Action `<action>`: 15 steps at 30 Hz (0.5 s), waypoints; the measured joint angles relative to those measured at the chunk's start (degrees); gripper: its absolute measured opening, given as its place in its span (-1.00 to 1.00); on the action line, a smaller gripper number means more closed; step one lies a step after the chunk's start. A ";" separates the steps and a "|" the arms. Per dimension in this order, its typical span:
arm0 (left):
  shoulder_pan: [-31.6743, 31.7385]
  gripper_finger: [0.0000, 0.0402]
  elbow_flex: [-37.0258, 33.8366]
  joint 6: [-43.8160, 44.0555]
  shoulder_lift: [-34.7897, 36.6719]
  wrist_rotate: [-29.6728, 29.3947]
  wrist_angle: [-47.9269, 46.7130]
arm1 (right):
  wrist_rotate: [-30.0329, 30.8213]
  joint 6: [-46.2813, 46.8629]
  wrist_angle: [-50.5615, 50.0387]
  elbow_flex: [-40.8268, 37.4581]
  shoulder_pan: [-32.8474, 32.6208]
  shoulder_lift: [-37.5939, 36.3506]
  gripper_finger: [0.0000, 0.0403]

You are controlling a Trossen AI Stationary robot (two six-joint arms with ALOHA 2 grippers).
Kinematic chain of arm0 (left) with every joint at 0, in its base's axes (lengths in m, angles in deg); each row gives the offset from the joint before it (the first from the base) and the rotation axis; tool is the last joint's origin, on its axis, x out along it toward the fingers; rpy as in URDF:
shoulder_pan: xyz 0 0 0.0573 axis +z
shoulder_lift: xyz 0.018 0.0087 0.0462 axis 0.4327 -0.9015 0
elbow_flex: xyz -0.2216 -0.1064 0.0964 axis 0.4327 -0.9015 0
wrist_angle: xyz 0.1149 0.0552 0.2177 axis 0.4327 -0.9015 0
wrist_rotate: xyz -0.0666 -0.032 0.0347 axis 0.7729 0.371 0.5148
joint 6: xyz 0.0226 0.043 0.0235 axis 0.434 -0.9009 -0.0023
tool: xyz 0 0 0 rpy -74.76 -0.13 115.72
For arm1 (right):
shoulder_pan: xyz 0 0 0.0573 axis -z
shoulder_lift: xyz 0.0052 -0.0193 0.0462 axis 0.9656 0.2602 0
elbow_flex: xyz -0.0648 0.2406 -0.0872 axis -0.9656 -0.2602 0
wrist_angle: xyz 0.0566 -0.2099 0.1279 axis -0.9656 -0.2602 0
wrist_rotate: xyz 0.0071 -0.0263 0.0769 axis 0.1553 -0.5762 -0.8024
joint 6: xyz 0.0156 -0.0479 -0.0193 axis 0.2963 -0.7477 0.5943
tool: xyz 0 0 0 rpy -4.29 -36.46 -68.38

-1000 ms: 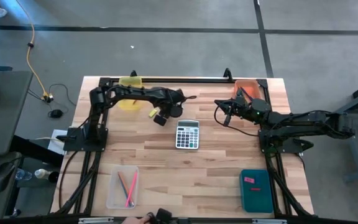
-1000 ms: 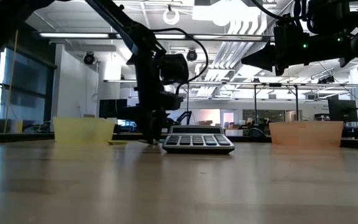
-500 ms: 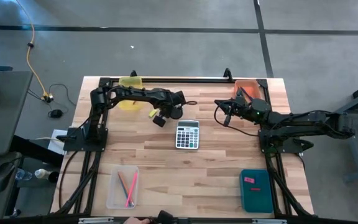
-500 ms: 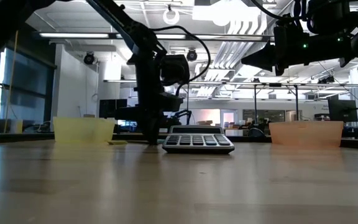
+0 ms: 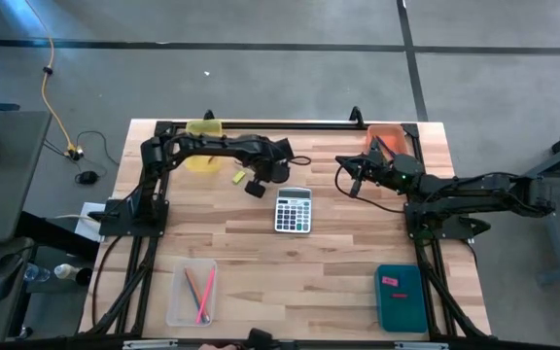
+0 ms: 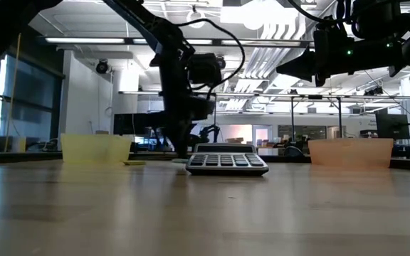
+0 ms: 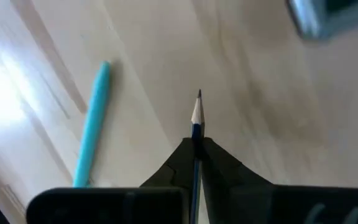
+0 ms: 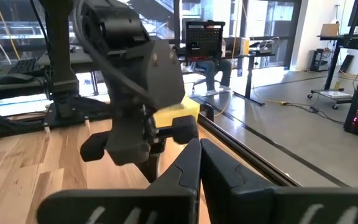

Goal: Sort crayons/erasers/pens/pencils in bins
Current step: Put the black colored pencil into the transparent bin

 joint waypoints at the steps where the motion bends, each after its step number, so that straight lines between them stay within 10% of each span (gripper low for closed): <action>1: 0.01 -0.99 0.78 0.81 0.00 1.11 -0.16 | 0.00 -0.01 0.00 0.00 -0.02 0.01 -1.00; 15: 2.12 -1.00 7.97 11.66 0.17 11.81 -4.52 | 0.00 -0.47 -2.25 0.00 0.00 0.02 -1.00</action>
